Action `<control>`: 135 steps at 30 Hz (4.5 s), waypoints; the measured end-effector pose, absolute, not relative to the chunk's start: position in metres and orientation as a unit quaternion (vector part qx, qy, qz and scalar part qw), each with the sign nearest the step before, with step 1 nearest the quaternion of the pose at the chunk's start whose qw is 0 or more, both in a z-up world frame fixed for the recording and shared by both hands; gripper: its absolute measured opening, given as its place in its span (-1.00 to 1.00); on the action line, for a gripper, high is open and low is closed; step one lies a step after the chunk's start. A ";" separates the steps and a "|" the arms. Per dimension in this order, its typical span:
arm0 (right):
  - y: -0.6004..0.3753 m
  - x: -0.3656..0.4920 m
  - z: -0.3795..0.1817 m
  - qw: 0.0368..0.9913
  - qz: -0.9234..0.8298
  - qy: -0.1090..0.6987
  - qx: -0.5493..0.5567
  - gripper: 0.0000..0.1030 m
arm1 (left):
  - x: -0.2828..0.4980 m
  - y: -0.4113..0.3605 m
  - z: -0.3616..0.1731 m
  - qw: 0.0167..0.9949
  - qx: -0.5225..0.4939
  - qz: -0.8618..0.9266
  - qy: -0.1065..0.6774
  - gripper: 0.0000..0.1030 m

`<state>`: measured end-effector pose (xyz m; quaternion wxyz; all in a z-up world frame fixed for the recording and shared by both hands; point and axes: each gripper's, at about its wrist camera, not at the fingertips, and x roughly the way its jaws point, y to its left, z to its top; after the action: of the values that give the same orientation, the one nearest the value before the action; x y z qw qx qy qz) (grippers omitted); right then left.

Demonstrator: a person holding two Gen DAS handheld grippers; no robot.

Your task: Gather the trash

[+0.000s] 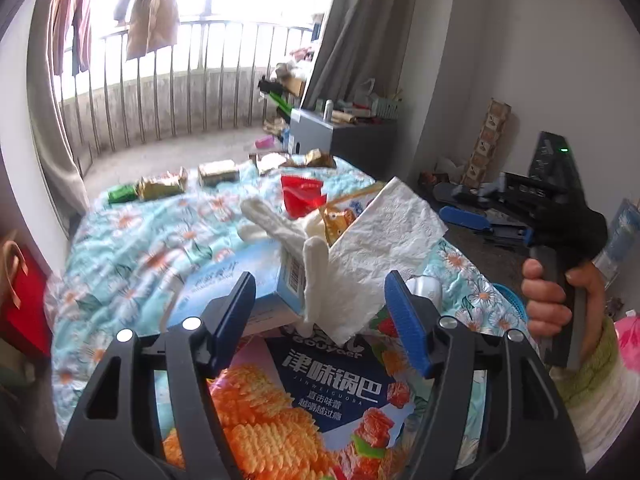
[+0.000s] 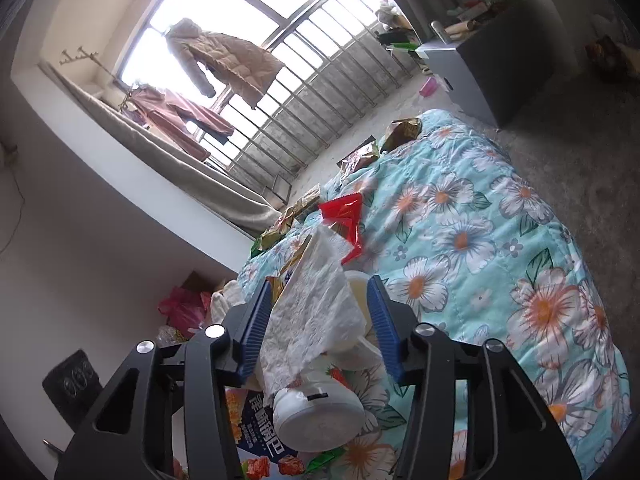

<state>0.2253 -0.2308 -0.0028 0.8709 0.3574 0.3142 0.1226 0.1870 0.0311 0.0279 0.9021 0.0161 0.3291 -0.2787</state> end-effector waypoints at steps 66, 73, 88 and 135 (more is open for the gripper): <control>-0.176 0.158 0.009 0.847 0.256 0.339 0.320 -0.91 | 0.144 0.050 0.070 0.931 -0.006 -0.282 0.233 -0.98; -0.186 0.125 -0.021 0.848 0.201 0.367 0.325 -0.91 | 0.141 0.057 0.057 0.928 -0.017 -0.278 0.247 -0.98; -0.198 0.075 0.043 0.874 0.245 0.262 0.328 -0.91 | 0.100 0.077 0.127 0.934 -0.062 -0.313 0.159 -0.98; -0.462 -0.136 -0.033 0.870 -0.168 0.080 0.456 -0.91 | 0.072 -0.372 0.069 0.756 0.090 -0.574 0.301 -0.98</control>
<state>-0.1359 -0.4615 -0.0334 0.8703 0.4560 0.0798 -0.1681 0.0722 -0.3720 0.0690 0.7557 0.0903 0.3015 -0.5744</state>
